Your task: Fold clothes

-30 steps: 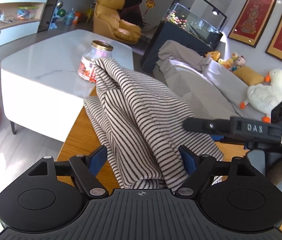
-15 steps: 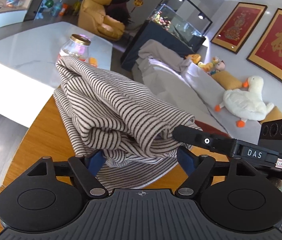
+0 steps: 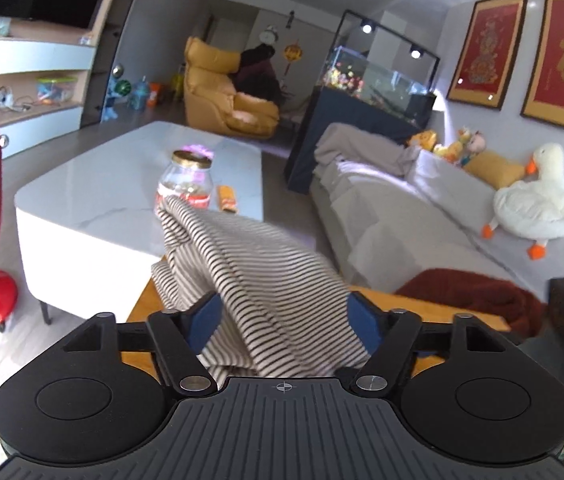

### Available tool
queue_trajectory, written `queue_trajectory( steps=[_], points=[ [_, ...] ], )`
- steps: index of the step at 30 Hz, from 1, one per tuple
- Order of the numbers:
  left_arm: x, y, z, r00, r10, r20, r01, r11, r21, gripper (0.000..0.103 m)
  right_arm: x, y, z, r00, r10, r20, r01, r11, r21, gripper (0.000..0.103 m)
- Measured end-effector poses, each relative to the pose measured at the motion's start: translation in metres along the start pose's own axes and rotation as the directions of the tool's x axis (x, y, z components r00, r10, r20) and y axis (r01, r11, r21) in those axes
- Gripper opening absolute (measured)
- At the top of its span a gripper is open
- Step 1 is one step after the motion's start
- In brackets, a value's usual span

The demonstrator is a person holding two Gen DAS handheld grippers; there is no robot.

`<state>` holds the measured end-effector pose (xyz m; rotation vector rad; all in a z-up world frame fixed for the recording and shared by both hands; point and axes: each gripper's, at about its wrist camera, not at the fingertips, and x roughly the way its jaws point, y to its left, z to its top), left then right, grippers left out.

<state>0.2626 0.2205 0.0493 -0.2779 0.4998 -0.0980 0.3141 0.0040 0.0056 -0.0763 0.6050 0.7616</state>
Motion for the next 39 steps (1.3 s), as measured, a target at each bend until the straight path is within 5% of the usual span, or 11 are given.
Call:
queue_trajectory(
  steps=[1,6,9,11,15,18,22,25,30,33,39],
  points=[
    [0.013,0.004,-0.003,0.999,0.036,-0.030,-0.036,0.999,0.009,0.053,-0.005,-0.001,0.001,1.000,0.001,0.009,-0.001,1.000,0.008,0.068],
    [0.025,0.043,-0.013,0.998,-0.030,-0.062,0.021,0.991,-0.132,0.058,-0.032,-0.014,0.028,0.993,0.016,0.113,-0.024,0.997,0.070,0.068],
    [0.027,0.046,-0.018,0.998,-0.026,-0.049,0.020,0.992,-0.128,0.064,-0.019,-0.013,0.060,0.991,0.050,0.120,-0.060,0.994,0.086,0.063],
    [0.028,0.050,-0.024,0.999,-0.035,-0.039,0.028,0.987,-0.157,0.067,-0.001,0.004,0.082,0.993,0.066,0.097,-0.069,0.997,0.020,0.059],
    [0.029,0.061,-0.031,0.998,-0.060,-0.024,0.053,0.975,-0.218,0.070,0.056,0.048,0.105,0.999,-0.050,-0.009,0.047,0.978,-0.204,0.053],
    [0.029,0.062,-0.031,0.999,-0.047,-0.022,0.042,0.980,-0.194,0.070,0.104,0.061,0.108,0.989,-0.092,-0.118,0.053,0.953,-0.297,0.053],
    [0.030,0.064,-0.026,0.999,-0.026,-0.018,0.023,0.984,-0.179,0.071,0.141,0.060,0.110,0.972,-0.150,-0.183,0.093,0.953,-0.287,0.063],
    [0.030,0.062,-0.028,0.999,-0.027,-0.022,0.023,0.986,-0.163,0.074,0.132,0.063,0.111,0.976,-0.156,-0.152,0.106,0.949,-0.296,0.069],
    [0.031,0.062,-0.029,0.999,-0.033,-0.019,0.029,0.987,-0.157,0.075,0.071,0.018,0.104,0.997,-0.059,-0.045,0.057,0.998,-0.037,0.103],
    [0.031,0.063,-0.031,0.999,-0.039,-0.018,0.035,0.986,-0.164,0.075,0.049,-0.025,0.074,0.998,0.029,-0.060,-0.018,0.984,0.180,0.103],
    [0.035,0.063,-0.030,0.999,-0.039,-0.017,0.036,0.986,-0.162,0.075,0.037,-0.048,0.033,0.989,0.139,-0.057,-0.111,0.934,0.341,0.093]
  ],
)
